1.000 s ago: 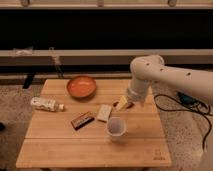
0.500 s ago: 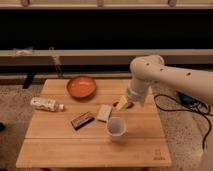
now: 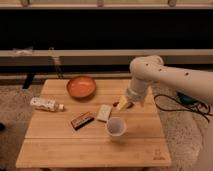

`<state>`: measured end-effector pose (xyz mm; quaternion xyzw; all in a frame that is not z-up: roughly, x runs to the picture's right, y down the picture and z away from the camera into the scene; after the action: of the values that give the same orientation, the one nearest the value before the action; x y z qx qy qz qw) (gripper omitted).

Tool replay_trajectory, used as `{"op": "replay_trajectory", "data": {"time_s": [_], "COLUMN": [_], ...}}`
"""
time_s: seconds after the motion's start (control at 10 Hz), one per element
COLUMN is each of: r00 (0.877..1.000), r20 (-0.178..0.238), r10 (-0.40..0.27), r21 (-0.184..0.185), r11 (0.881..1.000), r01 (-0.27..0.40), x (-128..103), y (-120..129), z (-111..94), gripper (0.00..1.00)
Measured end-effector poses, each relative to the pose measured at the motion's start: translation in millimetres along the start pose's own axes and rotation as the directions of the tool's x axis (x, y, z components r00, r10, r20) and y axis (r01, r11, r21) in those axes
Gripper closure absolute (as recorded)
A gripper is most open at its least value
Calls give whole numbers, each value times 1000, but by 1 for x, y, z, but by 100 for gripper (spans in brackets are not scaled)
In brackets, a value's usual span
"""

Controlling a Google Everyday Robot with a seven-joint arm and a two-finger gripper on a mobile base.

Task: Push the eraser across the table

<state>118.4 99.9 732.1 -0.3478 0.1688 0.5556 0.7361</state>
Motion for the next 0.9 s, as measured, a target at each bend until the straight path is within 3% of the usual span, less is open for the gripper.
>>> {"op": "replay_trajectory", "data": {"time_s": [0.2, 0.3, 0.6, 0.9], "r00": [999, 995, 982, 971], "r20": [4, 7, 8, -22], "r10": [-53, -95, -187, -237], "r21": [-4, -10, -15, -13], "r11": [999, 995, 982, 971], "r01": [53, 95, 187, 237], "x": [-19, -35, -66, -87], "y": [21, 41, 83, 102], "z": [9, 17, 37, 75], "gripper": [20, 26, 55, 85]}}
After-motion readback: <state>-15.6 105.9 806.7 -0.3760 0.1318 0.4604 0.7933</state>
